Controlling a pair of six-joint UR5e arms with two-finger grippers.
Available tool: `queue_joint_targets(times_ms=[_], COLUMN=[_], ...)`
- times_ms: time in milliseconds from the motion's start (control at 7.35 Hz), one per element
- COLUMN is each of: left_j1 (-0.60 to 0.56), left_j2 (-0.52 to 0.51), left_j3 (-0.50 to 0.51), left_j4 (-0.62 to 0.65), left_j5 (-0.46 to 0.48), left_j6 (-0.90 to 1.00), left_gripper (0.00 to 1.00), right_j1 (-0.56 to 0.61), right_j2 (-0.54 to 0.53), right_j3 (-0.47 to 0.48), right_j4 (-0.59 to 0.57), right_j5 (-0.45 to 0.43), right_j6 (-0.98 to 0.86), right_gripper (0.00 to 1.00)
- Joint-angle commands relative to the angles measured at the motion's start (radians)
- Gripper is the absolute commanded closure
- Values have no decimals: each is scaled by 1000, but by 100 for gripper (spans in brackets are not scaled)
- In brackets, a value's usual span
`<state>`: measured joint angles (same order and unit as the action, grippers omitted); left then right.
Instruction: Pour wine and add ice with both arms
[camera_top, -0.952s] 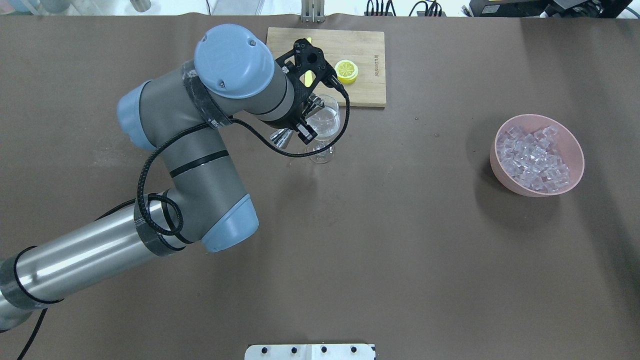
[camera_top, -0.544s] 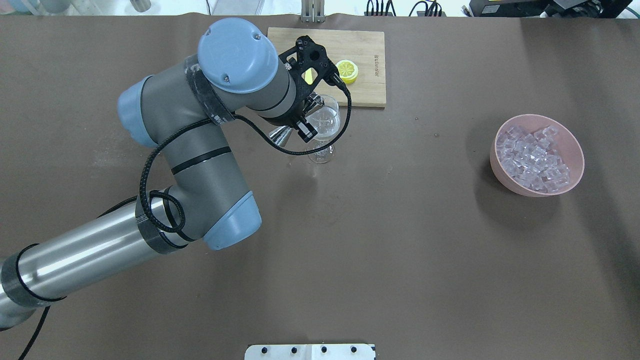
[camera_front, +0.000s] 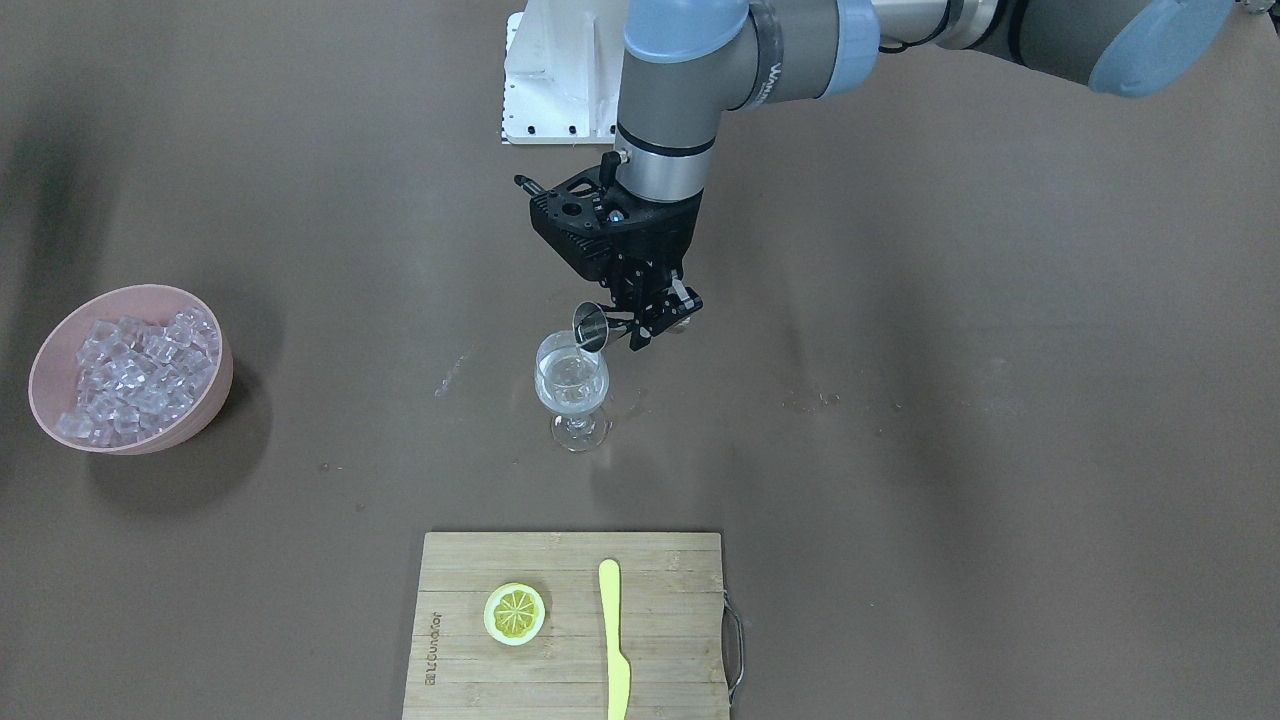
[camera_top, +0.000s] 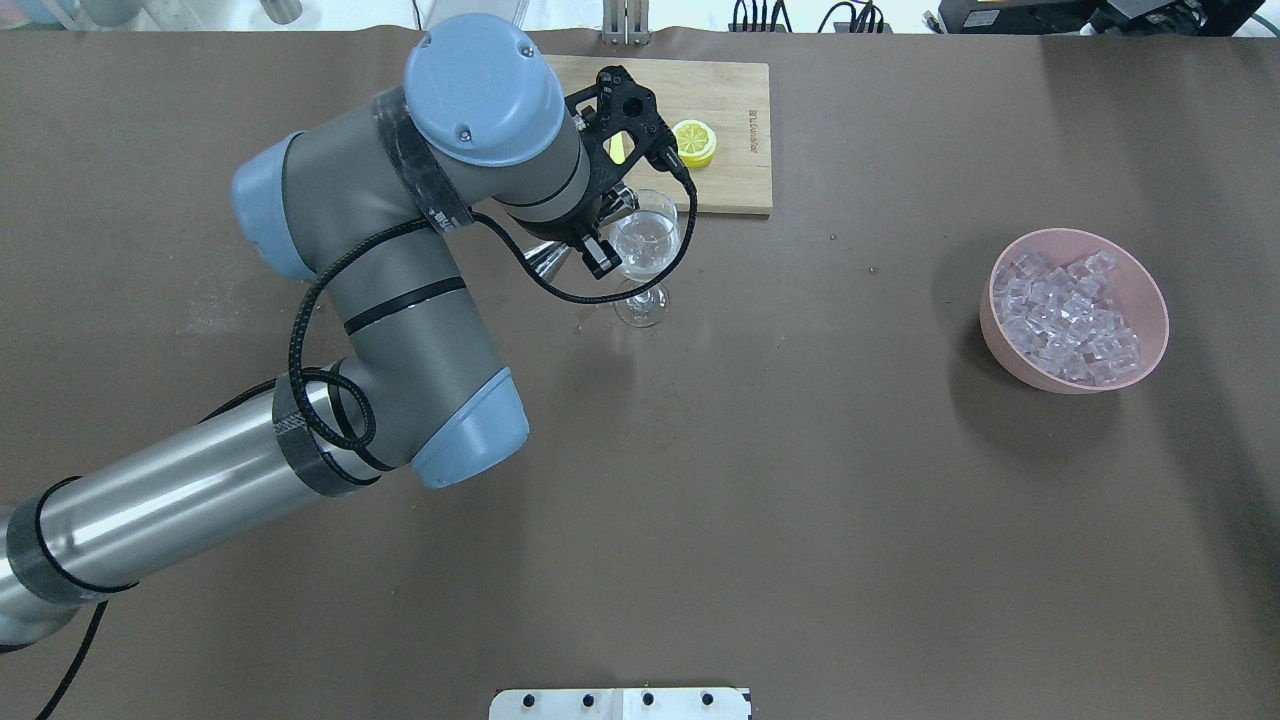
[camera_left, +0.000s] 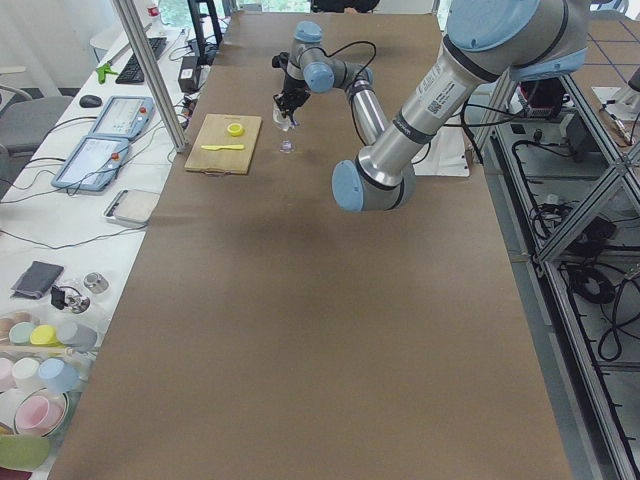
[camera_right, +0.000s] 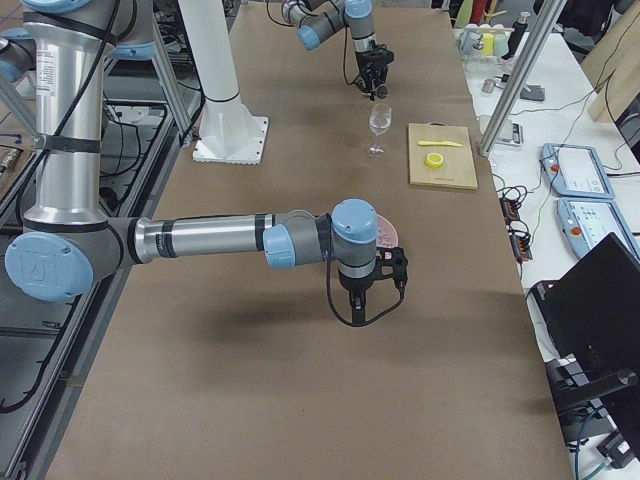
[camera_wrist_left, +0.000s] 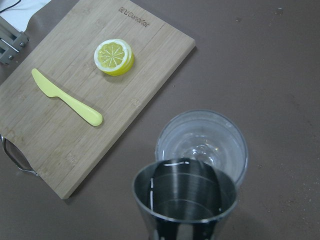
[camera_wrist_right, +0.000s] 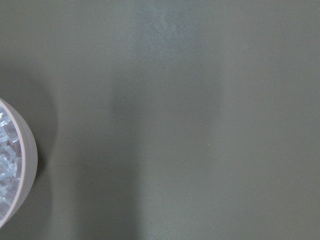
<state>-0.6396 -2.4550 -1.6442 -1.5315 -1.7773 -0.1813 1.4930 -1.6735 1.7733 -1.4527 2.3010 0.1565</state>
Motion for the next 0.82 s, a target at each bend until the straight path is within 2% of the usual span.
queue_joint_targets(times_ms=[0, 680], left_j1=[0, 1], left_j2=[-12, -53], left_j3=[3, 24], left_j4=[27, 88], left_j5=[6, 39], left_j6=[43, 100], left_gripper=[100, 100], right_j1=[0, 0], right_j2=[1, 0], right_j3=[-2, -5], right_j4=[0, 0], right_j5=[0, 2], right_j6=[0, 0], right_gripper=[0, 0])
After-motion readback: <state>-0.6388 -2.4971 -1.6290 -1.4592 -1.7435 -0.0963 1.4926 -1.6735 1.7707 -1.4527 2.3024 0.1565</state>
